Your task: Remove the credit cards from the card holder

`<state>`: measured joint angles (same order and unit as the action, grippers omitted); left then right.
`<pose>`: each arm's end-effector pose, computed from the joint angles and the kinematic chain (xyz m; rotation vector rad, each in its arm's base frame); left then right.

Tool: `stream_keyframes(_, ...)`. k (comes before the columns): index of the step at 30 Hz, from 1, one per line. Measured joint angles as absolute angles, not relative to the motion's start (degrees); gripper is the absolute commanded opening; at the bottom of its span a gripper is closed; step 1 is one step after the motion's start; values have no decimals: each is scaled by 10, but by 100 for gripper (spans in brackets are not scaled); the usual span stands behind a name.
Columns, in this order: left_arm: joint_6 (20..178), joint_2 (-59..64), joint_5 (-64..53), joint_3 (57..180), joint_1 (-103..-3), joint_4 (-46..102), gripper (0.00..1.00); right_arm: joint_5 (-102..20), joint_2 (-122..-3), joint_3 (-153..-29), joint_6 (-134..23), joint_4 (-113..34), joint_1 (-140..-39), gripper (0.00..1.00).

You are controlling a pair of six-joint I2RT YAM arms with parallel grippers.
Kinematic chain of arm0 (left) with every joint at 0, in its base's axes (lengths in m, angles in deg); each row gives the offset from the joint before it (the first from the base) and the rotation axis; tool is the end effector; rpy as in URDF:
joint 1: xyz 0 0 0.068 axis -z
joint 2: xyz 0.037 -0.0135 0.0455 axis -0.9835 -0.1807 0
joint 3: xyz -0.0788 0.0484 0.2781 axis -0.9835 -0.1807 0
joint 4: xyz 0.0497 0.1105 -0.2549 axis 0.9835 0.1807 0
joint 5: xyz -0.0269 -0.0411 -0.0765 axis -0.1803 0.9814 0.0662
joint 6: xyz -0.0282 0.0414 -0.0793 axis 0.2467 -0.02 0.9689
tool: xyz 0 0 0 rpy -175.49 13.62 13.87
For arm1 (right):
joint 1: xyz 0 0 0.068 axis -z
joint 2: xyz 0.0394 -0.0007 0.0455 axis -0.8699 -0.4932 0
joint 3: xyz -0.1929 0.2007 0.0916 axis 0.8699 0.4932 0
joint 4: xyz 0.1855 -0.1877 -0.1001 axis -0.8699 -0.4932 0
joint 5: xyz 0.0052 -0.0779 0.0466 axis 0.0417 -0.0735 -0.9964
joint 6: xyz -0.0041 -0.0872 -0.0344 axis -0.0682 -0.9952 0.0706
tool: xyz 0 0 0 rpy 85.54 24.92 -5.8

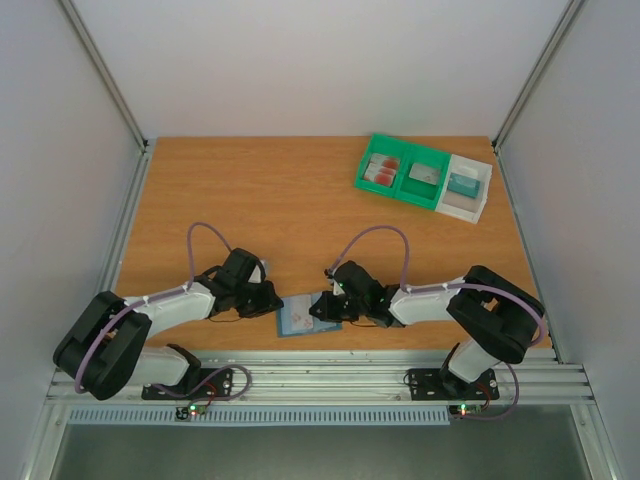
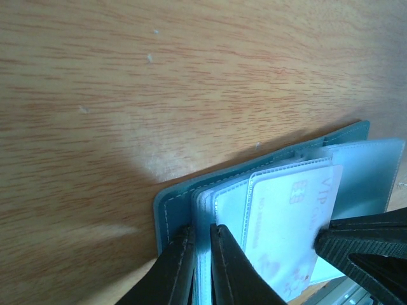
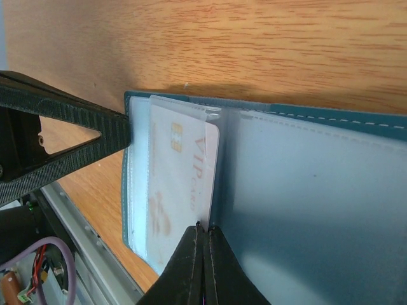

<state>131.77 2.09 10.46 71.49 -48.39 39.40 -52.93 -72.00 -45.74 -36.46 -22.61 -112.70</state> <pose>0.1880 -0.1544 0.0912 -0.1565 2.8248 -0.9501 0.1726 0.2692 0.0890 -0.7588 2.4265 1.0171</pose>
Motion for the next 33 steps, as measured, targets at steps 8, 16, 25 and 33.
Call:
stream_keyframes(8,1316,21,101,716,-484,394,10,-538,-704,-470,-385,-277,-1124,1)
stream_keyframes(16,1304,21,97,717,-484,394,10,-556,-691,-488,-402,-325,-1105,1)
stream_keyframes(25,1300,21,97,717,-484,394,10,-609,-698,-481,-393,-297,-1083,1)
stream_keyframes(33,1301,21,97,717,-484,394,10,-635,-712,-454,-372,-250,-1067,1)
